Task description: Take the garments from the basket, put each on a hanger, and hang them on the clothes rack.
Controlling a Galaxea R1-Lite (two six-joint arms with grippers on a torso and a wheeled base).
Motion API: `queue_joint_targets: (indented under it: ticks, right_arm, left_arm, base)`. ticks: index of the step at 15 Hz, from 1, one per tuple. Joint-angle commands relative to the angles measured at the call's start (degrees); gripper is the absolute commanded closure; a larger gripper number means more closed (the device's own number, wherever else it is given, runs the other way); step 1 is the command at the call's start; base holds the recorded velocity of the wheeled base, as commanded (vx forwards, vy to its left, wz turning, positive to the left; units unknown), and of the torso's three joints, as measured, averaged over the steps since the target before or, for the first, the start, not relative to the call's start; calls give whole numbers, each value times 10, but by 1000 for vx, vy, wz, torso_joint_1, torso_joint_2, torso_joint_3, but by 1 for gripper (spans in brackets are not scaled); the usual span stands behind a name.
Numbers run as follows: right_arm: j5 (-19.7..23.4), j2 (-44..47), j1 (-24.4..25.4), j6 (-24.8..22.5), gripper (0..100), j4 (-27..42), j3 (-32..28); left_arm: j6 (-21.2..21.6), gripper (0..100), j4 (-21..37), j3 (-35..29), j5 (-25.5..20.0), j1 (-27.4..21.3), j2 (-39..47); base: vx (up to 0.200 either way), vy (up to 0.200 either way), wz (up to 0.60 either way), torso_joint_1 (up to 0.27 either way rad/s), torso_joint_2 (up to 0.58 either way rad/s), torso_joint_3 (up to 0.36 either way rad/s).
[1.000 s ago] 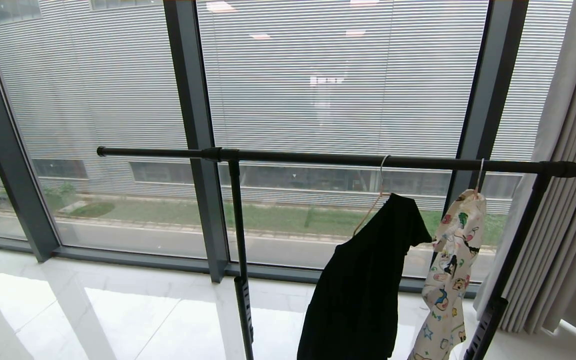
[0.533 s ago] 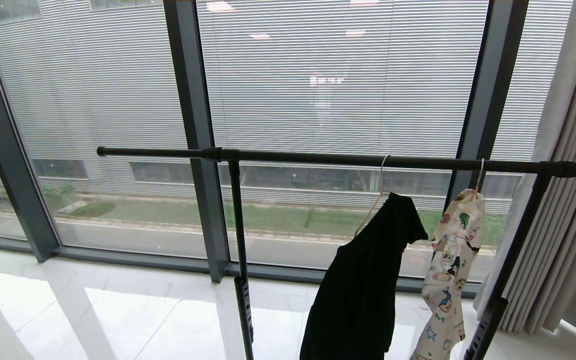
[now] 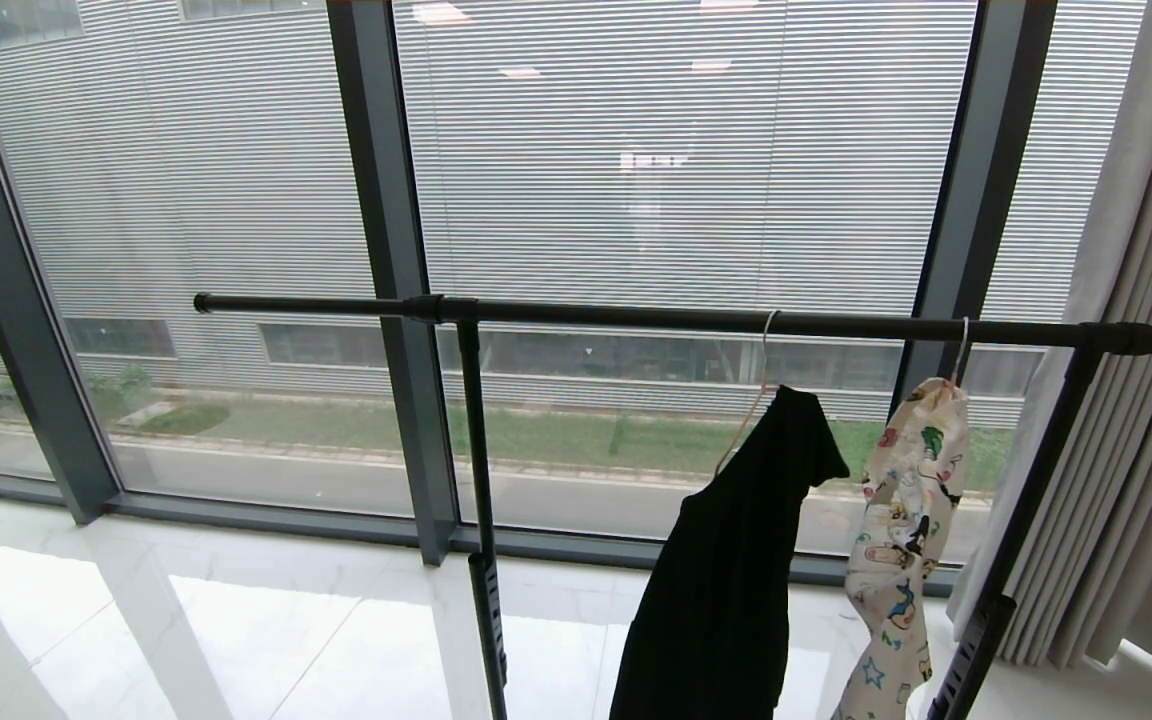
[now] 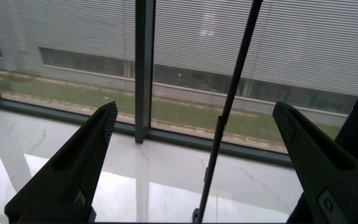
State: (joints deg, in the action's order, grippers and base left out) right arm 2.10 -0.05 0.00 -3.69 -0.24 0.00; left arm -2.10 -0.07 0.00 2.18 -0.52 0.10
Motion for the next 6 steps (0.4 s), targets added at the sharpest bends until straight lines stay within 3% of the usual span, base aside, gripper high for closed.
queue_joint_targets:
  ticks: [1, 6]
  right_arm:
    - [0, 0, 0, 0, 0, 0, 0]
    - [0, 0, 0, 2, 0, 0, 0]
  left_arm:
    - [0, 0, 0, 0, 0, 0, -1]
    - [0, 0, 0, 0, 0, 0, -1]
  base:
    - [0, 0, 0, 0, 0, 0]
    - [0, 0, 0, 0, 0, 0]
